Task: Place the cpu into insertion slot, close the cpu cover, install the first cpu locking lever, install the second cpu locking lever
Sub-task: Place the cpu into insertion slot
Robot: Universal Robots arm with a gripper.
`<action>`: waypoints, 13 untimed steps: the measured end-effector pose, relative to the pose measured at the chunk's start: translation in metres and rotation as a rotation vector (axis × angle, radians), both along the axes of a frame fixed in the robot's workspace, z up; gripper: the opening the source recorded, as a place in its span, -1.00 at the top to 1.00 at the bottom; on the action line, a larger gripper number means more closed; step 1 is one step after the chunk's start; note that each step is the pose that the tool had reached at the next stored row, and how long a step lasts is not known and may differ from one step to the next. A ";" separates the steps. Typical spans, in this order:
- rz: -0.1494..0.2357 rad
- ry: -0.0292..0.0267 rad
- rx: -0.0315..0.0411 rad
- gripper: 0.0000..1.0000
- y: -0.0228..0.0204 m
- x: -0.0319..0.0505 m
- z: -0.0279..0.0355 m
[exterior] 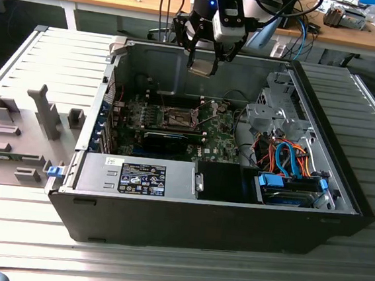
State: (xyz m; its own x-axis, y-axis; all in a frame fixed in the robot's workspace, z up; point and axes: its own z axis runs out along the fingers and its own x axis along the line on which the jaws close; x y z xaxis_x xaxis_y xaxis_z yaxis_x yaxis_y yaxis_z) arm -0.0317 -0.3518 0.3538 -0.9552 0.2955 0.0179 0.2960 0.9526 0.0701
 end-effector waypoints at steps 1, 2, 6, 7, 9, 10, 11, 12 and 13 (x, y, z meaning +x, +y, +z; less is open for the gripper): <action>0.000 0.0000 0.0001 -0.09 0.0000 0.0000 0.0000; -0.001 -0.0001 0.0000 -0.09 0.0000 0.0000 0.0000; -0.004 0.0000 0.0000 -0.09 0.0000 0.0000 0.0000; -0.004 0.0000 0.0001 -0.09 0.0000 0.0000 0.0000; -0.005 -0.0001 0.0000 -0.09 0.0000 0.0000 0.0000; -0.006 0.0000 0.0000 -0.09 0.0000 0.0000 0.0000; -0.007 0.0000 0.0000 -0.09 0.0000 0.0000 0.0000; -0.007 0.0000 0.0000 -0.09 0.0000 0.0000 0.0000; -0.008 -0.0001 0.0000 -0.09 0.0000 0.0000 0.0000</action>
State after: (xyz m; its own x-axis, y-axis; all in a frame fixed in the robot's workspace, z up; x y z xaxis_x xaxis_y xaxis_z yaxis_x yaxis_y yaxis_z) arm -0.0316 -0.3518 0.3538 -0.9529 0.3028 0.0179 0.3033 0.9503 0.0702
